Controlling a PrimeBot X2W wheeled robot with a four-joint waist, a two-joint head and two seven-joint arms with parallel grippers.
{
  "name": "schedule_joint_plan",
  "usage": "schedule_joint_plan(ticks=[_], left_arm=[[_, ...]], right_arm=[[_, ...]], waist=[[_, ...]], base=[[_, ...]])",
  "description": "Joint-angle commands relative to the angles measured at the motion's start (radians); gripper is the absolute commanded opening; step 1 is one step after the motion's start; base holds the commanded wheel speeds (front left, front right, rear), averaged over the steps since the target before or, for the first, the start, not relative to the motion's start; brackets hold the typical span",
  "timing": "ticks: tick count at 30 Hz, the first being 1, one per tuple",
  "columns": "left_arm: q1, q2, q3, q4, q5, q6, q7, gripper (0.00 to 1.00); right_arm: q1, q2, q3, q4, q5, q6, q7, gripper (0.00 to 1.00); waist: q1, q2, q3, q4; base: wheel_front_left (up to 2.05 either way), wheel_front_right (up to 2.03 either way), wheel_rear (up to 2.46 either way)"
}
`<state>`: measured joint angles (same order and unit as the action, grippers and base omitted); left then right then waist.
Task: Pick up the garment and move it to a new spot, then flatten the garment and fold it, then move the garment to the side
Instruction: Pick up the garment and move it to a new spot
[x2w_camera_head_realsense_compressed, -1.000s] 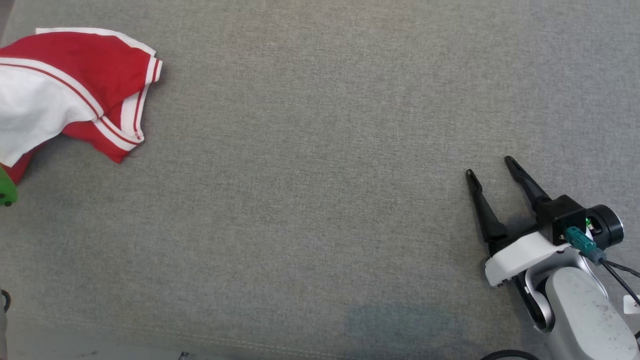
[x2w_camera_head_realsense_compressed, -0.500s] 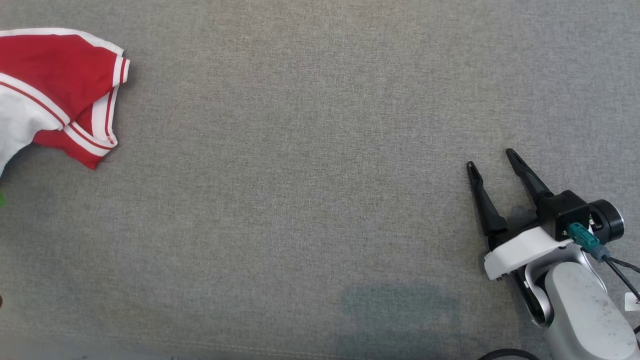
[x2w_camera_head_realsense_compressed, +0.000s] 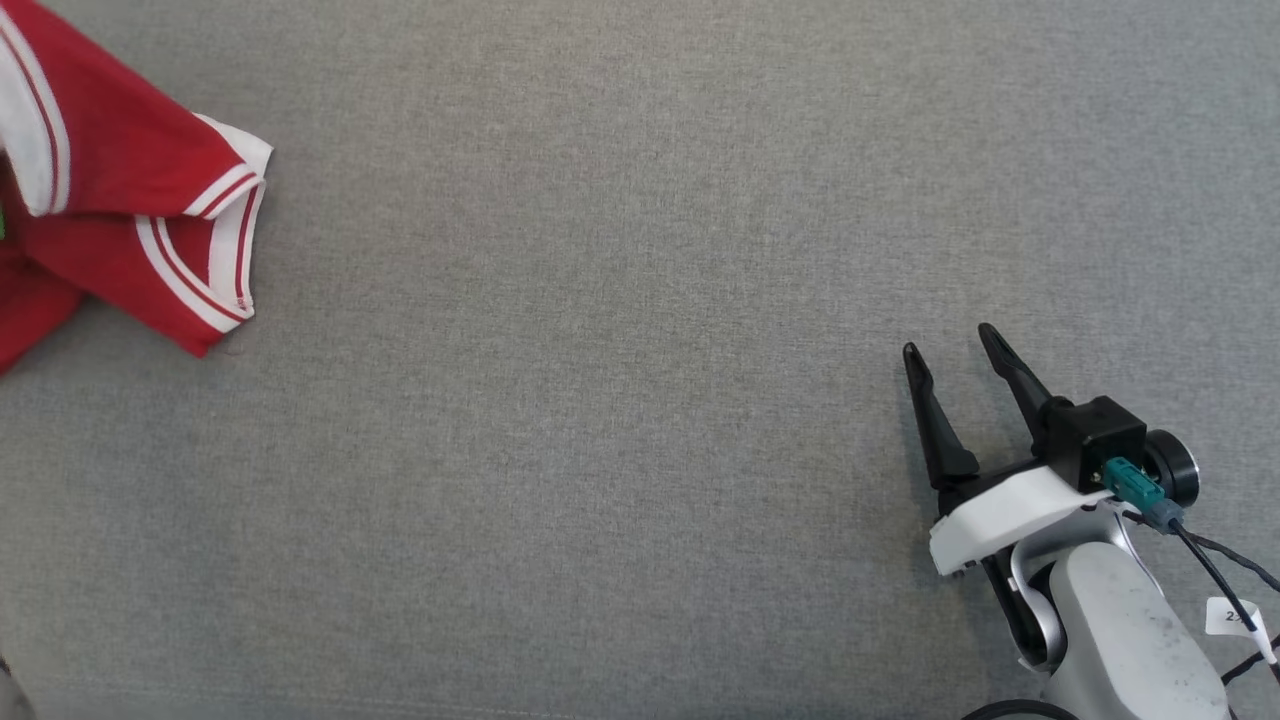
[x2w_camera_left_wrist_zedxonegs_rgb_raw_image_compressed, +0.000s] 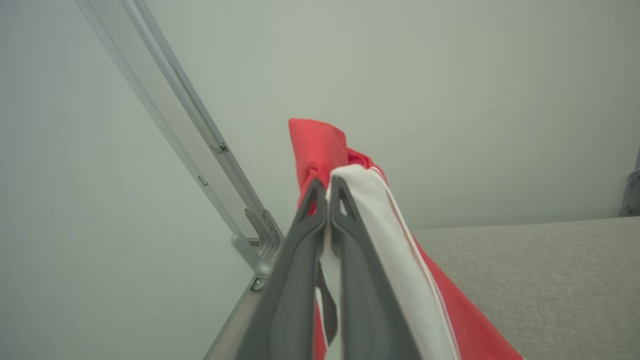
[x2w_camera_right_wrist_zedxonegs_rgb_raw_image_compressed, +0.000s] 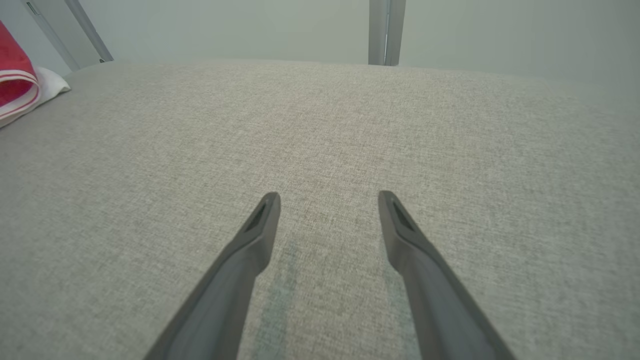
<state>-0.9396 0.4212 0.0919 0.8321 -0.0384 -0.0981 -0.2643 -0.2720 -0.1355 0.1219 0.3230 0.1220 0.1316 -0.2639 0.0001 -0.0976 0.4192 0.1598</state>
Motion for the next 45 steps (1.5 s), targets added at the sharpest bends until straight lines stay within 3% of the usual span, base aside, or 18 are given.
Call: schedule_joint_plan(ticks=[1,9,13,19,24,25,26,27,34,45], left_arm=[[-0.023,-0.012,-0.023,-0.058,0.011,-0.009,0.000,0.00],[-0.015,-0.137,-0.186,-0.304,-0.036,-0.032,0.000,0.00],[0.047,-0.221,-0.309,-0.394,-0.101,-0.032,0.000,0.00],[0.140,-0.317,-0.444,-0.422,-0.195,-0.032,0.000,0.00],[0.218,-0.347,-0.513,-0.360,-0.230,-0.032,0.001,0.00],[0.231,-0.354,-0.523,-0.337,-0.241,-0.032,0.000,0.22],[0.237,-0.357,-0.530,-0.309,-0.240,-0.032,0.000,0.93],[0.246,-0.360,-0.539,-0.281,-0.228,-0.030,0.000,1.00],[0.341,-0.358,-0.479,-0.239,-0.199,0.012,0.000,1.00],[0.646,-0.325,-0.252,-0.448,-0.135,0.058,0.000,1.00]], right_arm=[[0.015,0.010,-0.002,0.005,0.010,-0.002,0.002,1.00],[0.049,0.061,-0.020,0.008,0.025,-0.002,0.001,1.00],[0.060,0.078,-0.039,0.004,0.035,-0.002,0.001,1.00],[0.071,0.082,-0.055,0.000,0.039,-0.002,0.001,1.00],[0.082,0.085,-0.063,0.003,0.040,-0.002,0.001,1.00],[0.081,0.085,-0.064,0.006,0.042,-0.002,0.001,1.00],[0.078,0.085,-0.061,0.007,0.043,-0.002,0.001,1.00],[0.075,0.086,-0.060,0.007,0.045,-0.002,0.001,1.00],[0.077,0.085,-0.061,-0.009,0.063,-0.002,0.001,1.00],[0.104,0.085,-0.054,-0.026,0.077,-0.002,0.001,1.00]], waist=[[-0.0001,0.0001,-0.053,-0.024],[-0.0001,0.0001,-0.129,-0.105],[-0.0001,0.0001,-0.147,-0.177],[-0.0001,0.0001,-0.148,-0.272],[-0.0001,0.0001,-0.145,-0.322],[-0.0001,0.0001,-0.143,-0.332],[-0.0001,0.0001,-0.141,-0.342],[-0.0001,0.0001,-0.140,-0.350],[-0.0001,0.0001,-0.151,-0.360],[-0.0001,0.0001,-0.215,-0.300]], base=[[0.00,0.00,0.00],[0.00,0.00,0.00],[0.00,0.00,0.00],[0.00,0.00,0.00],[0.00,0.00,0.00],[0.00,0.00,0.00],[0.00,0.00,0.00],[0.00,0.00,0.00],[0.00,0.00,0.00],[0.00,0.00,0.00]])
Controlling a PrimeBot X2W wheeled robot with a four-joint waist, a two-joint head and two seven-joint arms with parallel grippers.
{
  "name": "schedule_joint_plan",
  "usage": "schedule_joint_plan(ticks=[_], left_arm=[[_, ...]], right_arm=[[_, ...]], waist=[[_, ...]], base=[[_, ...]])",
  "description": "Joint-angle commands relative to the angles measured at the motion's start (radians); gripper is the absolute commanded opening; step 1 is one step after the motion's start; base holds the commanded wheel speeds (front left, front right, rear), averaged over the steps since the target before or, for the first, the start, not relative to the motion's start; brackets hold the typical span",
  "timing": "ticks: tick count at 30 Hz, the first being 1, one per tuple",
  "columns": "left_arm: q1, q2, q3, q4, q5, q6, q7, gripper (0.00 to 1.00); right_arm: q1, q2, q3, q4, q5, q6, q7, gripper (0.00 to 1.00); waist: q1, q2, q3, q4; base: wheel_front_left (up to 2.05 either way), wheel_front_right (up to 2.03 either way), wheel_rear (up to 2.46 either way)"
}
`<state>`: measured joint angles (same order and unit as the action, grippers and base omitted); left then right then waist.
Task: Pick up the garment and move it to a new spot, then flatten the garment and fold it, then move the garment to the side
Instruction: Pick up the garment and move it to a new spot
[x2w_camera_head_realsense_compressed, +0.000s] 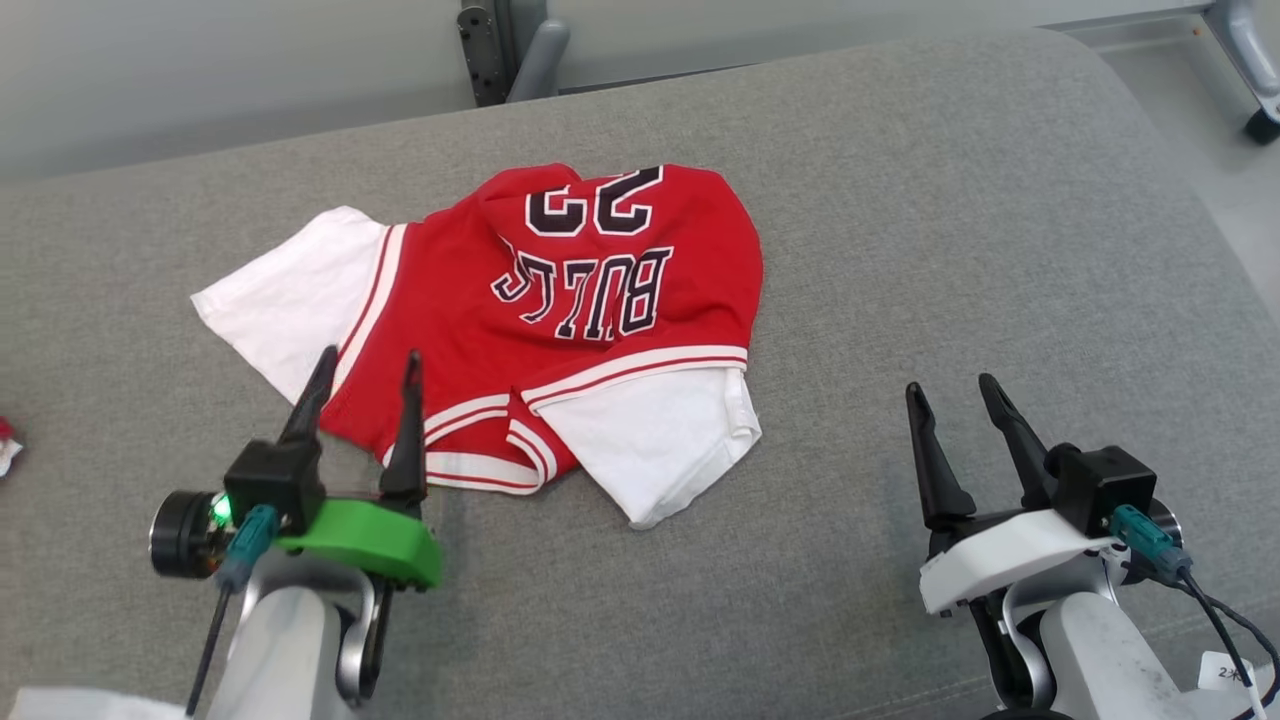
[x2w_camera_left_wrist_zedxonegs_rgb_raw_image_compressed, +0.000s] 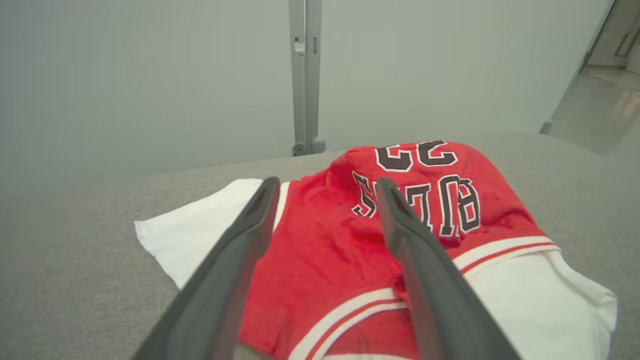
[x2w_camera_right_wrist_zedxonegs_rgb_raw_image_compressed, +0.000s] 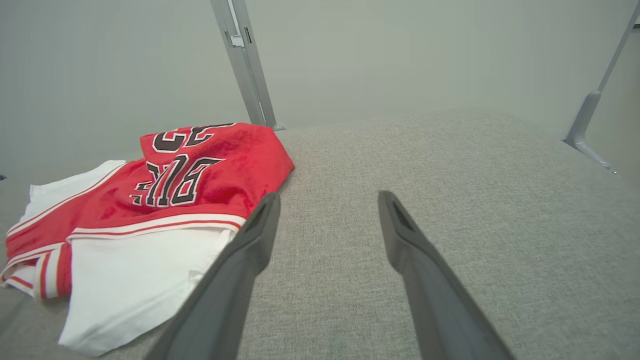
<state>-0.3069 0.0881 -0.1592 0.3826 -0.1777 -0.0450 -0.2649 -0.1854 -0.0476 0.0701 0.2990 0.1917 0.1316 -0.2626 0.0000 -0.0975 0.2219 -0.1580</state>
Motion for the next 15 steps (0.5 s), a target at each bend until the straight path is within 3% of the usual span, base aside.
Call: schedule_joint_plan(ticks=[1,9,15], left_arm=[[0.043,0.008,0.023,-0.022,0.015,0.008,0.001,1.00],[0.261,-0.020,0.178,-0.121,0.042,0.024,0.001,1.00],[0.368,-0.032,0.230,-0.167,0.063,0.007,0.001,1.00]], right_arm=[[0.024,-0.003,-0.004,-0.005,0.006,-0.002,0.000,1.00],[0.060,-0.003,0.004,-0.003,-0.012,-0.002,0.000,1.00],[0.085,-0.003,0.014,0.004,-0.025,-0.002,0.000,1.00]], waist=[[0.0000,0.0001,-0.025,0.024],[0.0000,0.0001,-0.083,0.050],[0.0000,0.0001,-0.106,0.066]], base=[[0.00,0.00,0.00],[0.00,0.00,0.00],[0.00,0.00,0.00]])
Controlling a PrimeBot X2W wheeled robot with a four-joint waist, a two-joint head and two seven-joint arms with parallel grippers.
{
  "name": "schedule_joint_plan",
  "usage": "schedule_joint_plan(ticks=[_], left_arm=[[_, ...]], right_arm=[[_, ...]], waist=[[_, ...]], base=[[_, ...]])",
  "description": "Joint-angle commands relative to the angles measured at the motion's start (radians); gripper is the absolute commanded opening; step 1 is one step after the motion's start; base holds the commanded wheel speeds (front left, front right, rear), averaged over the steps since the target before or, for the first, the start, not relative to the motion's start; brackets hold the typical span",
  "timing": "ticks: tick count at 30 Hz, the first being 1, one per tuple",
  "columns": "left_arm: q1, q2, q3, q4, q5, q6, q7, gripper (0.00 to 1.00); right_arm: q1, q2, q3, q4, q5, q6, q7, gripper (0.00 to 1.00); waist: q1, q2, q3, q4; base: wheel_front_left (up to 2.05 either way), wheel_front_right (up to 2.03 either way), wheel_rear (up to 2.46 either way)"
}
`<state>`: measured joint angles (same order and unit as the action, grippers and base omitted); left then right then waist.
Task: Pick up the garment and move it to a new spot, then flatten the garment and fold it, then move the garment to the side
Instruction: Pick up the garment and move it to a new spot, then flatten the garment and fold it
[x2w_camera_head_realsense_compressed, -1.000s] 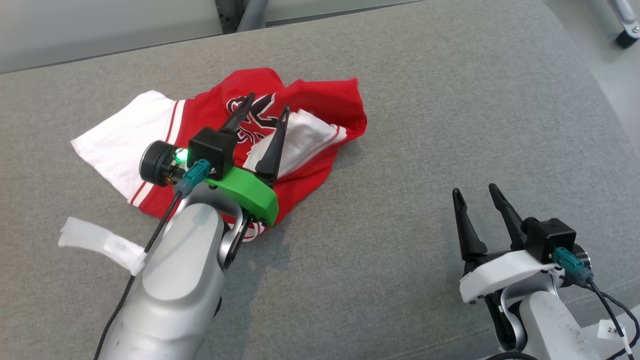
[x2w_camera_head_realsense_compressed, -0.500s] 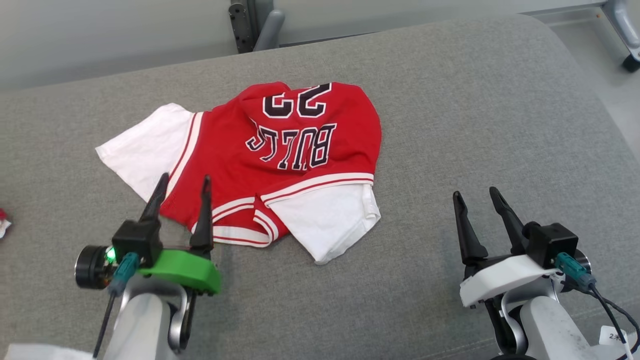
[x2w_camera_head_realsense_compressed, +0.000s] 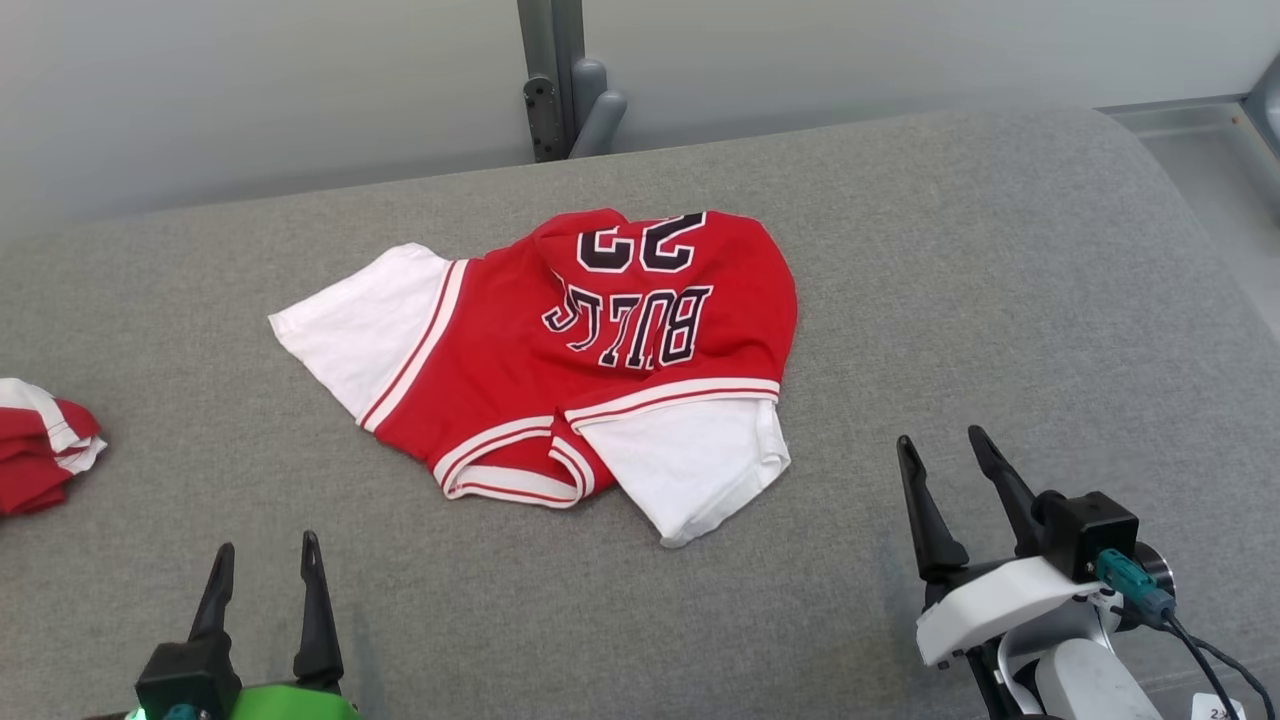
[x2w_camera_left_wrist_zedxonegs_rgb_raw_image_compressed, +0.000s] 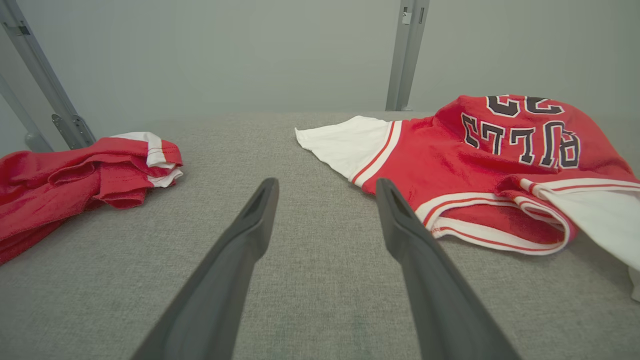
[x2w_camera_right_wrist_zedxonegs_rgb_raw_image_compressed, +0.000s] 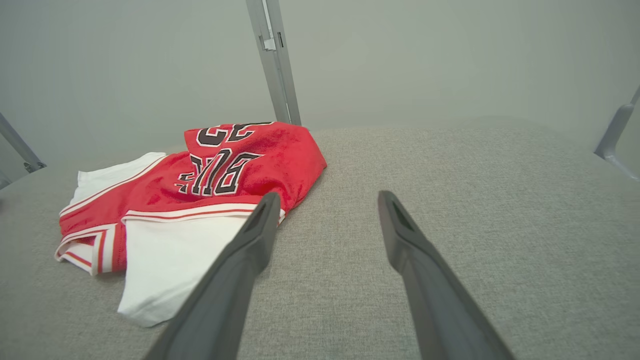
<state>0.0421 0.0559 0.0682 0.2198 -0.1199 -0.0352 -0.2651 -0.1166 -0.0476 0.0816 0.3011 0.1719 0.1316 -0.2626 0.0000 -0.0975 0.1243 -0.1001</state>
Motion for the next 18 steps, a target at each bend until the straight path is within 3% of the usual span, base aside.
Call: schedule_joint_plan(ticks=[1,11,18], left_arm=[[0.034,-0.002,0.002,-0.011,0.015,-0.006,0.001,1.00],[0.058,-0.005,-0.017,-0.020,-0.007,-0.003,0.001,1.00],[0.008,-0.005,-0.093,0.000,-0.034,-0.002,0.001,1.00]], right_arm=[[0.019,-0.003,0.004,0.005,-0.006,-0.002,0.000,1.00],[0.021,-0.003,0.025,0.014,-0.009,-0.002,0.000,1.00],[-0.029,-0.010,0.098,0.040,-0.002,-0.002,0.000,1.00]], waist=[[0.0000,0.0001,-0.011,0.009],[0.0000,0.0001,-0.002,0.046],[0.0000,0.0001,0.054,0.151]], base=[[0.00,0.00,0.00],[0.00,0.00,0.00],[0.00,0.00,0.00]])
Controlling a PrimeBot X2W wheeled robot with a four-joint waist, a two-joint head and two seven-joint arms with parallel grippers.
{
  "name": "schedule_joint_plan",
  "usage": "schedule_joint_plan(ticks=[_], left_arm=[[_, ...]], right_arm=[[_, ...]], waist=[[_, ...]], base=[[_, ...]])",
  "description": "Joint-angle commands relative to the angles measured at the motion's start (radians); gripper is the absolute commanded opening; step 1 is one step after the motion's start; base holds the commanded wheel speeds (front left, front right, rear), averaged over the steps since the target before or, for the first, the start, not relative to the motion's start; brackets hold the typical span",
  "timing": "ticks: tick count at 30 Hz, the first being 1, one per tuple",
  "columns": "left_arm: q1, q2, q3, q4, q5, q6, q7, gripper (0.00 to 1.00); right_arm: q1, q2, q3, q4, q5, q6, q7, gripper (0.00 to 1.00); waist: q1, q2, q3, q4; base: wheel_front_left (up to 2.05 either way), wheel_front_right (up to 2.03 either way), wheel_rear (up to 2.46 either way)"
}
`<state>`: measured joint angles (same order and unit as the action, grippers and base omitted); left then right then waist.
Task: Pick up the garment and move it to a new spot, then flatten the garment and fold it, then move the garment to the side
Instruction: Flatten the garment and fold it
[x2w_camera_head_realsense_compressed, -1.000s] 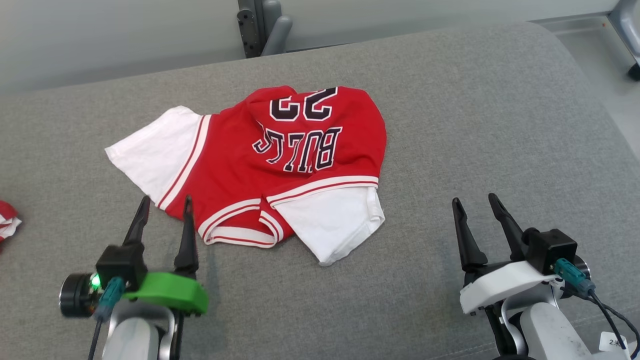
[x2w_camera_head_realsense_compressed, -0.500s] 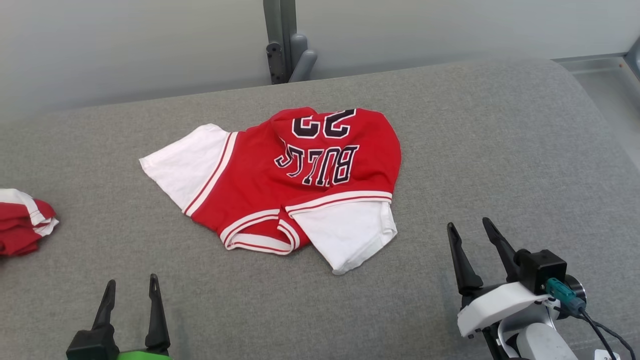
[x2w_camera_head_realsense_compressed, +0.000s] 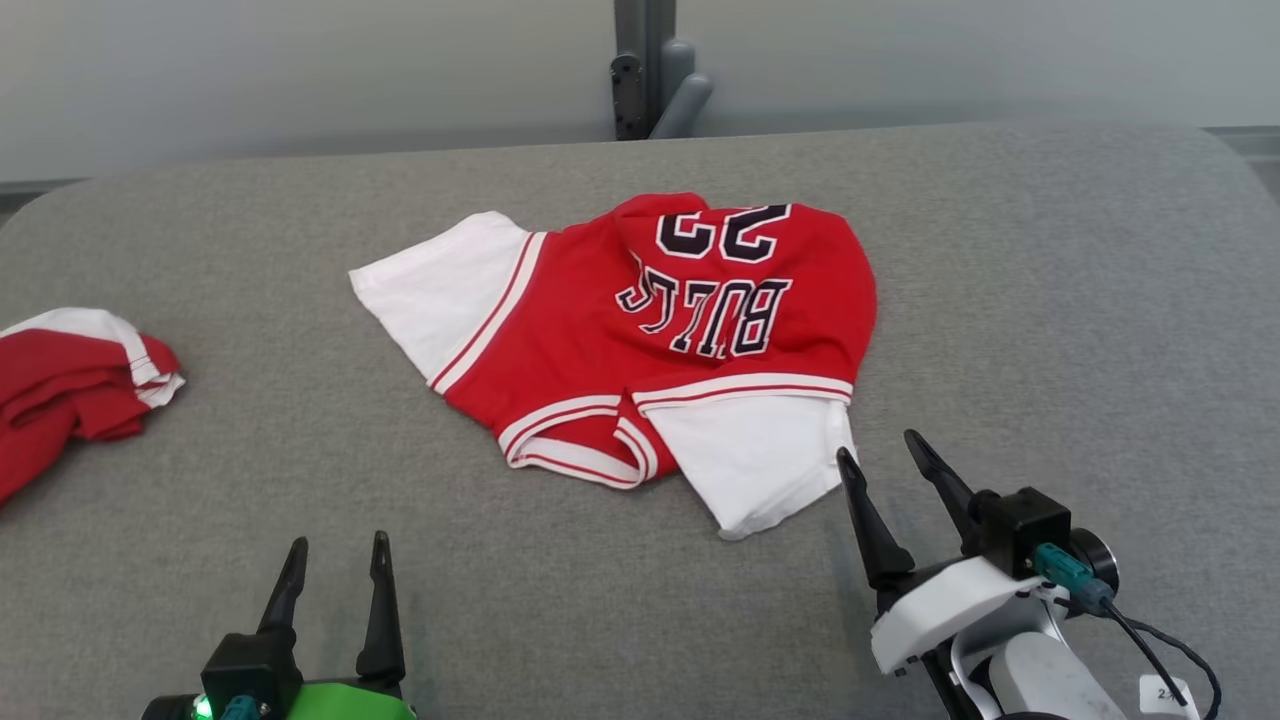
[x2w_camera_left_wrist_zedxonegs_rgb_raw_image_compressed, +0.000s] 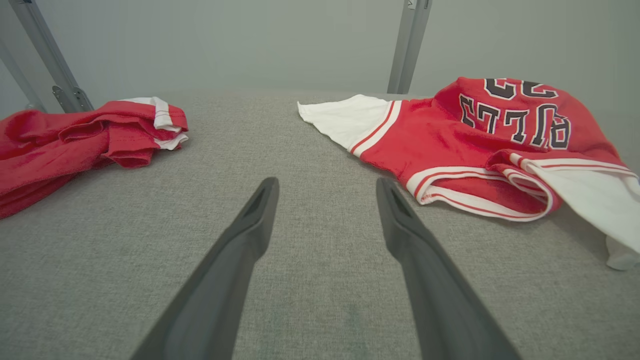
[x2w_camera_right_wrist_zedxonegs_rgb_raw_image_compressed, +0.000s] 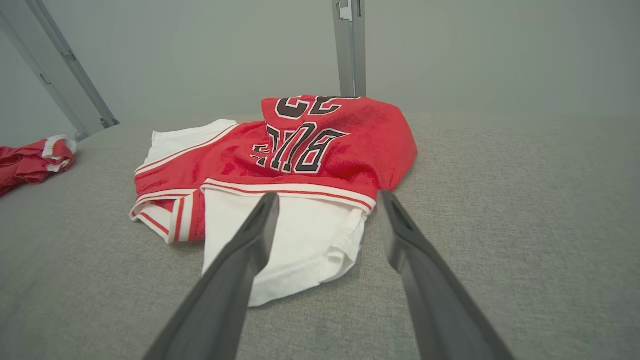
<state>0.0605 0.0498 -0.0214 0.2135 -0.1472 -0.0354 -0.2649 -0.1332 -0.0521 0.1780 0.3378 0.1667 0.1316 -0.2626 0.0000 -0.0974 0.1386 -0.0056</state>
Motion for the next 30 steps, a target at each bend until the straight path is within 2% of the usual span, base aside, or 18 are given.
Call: schedule_joint_plan(ticks=[1,6,10,15,19,20,21,22,25,27,28,30], left_arm=[[-0.014,0.001,-0.011,0.008,-0.008,-0.002,0.001,1.00],[-0.029,0.002,-0.038,0.019,-0.020,0.006,0.001,1.00],[-0.037,0.001,-0.049,0.022,-0.022,0.007,0.001,1.00],[-0.052,0.001,-0.060,0.021,-0.032,0.010,0.001,1.00],[-0.059,0.002,-0.068,0.018,-0.033,0.012,0.001,1.00],[-0.060,0.002,-0.069,0.018,-0.034,0.014,0.001,1.00],[-0.062,0.001,-0.073,0.016,-0.035,0.015,0.001,1.00],[-0.067,0.001,-0.075,0.015,-0.036,0.016,0.001,1.00],[-0.075,0.002,-0.084,0.008,-0.044,0.021,0.001,1.00],[-0.078,0.001,-0.092,0.005,-0.050,0.022,0.001,1.00],[-0.087,0.002,-0.101,0.007,-0.057,0.021,0.001,1.00],[-0.094,0.002,-0.113,0.007,-0.063,0.024,0.001,1.00]], right_arm=[[-0.021,-0.006,0.013,0.011,0.005,-0.002,0.000,1.00],[-0.069,-0.005,0.009,0.089,0.000,-0.002,0.000,1.00],[-0.092,-0.009,-0.058,0.166,-0.020,-0.002,0.000,1.00],[-0.115,-0.010,-0.150,0.255,-0.068,-0.002,0.000,1.00],[-0.138,-0.004,-0.160,0.351,-0.088,-0.001,0.004,1.00],[-0.139,-0.003,-0.153,0.372,-0.087,-0.001,0.006,0.64],[-0.143,0.001,-0.149,0.378,-0.079,-0.001,0.007,0.04],[-0.146,0.002,-0.146,0.376,-0.076,-0.001,0.007,0.00],[-0.160,-0.022,-0.165,0.314,-0.068,-0.001,0.005,0.00],[-0.186,-0.072,-0.200,0.259,-0.070,-0.002,0.002,0.00],[-0.214,-0.120,-0.258,0.218,-0.076,-0.002,0.000,0.00],[-0.251,-0.169,-0.321,0.198,-0.092,-0.002,0.000,0.00]], waist=[[0.0000,-0.0001,0.048,0.073],[0.0000,-0.0001,0.088,0.157],[0.0000,-0.0001,0.115,0.209],[0.0000,-0.0001,0.146,0.248],[0.0000,-0.0001,0.161,0.258],[0.0000,-0.0001,0.163,0.259],[0.0000,-0.0001,0.166,0.260],[0.0000,-0.0001,0.169,0.260],[0.0000,-0.0001,0.178,0.256],[0.0000,-0.0001,0.184,0.254],[0.0000,-0.0001,0.189,0.252],[0.0000,-0.0001,0.194,0.254]], base=[[0.00,0.00,0.00],[0.00,0.00,0.00],[0.00,0.00,0.00],[0.00,0.00,0.00],[0.00,0.00,0.00],[0.00,0.00,0.00],[0.00,0.00,0.00],[0.00,0.00,0.00],[0.00,0.00,0.00],[0.00,0.00,0.00],[0.00,0.00,0.00],[0.00,0.00,0.00]])
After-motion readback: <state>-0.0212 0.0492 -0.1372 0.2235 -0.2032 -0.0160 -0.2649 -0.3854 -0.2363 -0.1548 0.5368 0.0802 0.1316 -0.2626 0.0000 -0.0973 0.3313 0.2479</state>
